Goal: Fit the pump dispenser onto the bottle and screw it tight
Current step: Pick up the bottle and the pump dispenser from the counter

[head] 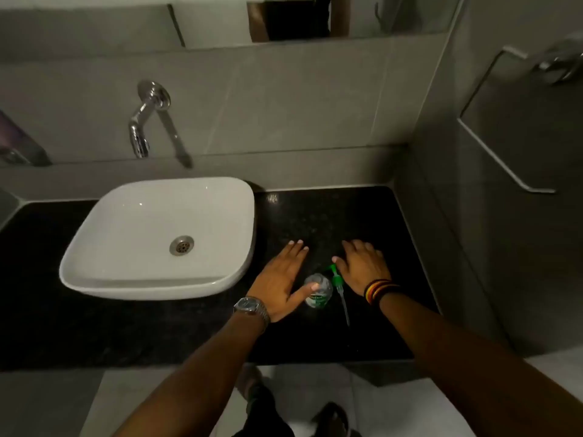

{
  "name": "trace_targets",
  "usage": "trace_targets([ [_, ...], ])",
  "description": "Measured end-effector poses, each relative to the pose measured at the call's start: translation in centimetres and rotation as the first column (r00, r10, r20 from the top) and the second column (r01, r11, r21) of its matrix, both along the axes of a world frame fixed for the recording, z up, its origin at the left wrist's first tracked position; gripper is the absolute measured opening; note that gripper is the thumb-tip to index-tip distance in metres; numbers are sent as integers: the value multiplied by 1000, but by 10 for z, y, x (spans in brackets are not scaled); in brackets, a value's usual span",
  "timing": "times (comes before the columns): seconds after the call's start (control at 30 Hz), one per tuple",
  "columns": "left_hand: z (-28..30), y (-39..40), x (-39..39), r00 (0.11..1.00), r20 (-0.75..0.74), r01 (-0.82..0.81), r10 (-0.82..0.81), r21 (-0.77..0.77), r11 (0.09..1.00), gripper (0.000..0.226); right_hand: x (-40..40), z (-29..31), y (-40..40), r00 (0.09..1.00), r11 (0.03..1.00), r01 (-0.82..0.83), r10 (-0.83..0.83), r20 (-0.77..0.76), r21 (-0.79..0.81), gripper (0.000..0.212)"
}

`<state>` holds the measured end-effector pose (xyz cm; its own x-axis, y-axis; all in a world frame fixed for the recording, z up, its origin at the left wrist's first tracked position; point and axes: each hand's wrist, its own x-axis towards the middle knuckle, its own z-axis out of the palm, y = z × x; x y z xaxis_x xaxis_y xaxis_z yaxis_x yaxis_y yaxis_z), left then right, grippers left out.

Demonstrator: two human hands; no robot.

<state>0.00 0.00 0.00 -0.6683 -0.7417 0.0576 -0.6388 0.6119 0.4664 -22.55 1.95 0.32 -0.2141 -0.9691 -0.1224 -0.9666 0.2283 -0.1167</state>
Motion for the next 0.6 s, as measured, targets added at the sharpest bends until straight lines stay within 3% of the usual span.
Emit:
trace_targets([
  [0.27, -26, 4, -3, 1000, -1, -23, 23, 44, 999, 88, 17, -13, -4, 978, 940, 169, -196, 66, 295, 34],
  [0.6, -32, 3, -11, 993, -100, -54, 61, 73, 996, 57, 15, -21, -16, 838, 889, 345, -437, 326, 302, 48],
])
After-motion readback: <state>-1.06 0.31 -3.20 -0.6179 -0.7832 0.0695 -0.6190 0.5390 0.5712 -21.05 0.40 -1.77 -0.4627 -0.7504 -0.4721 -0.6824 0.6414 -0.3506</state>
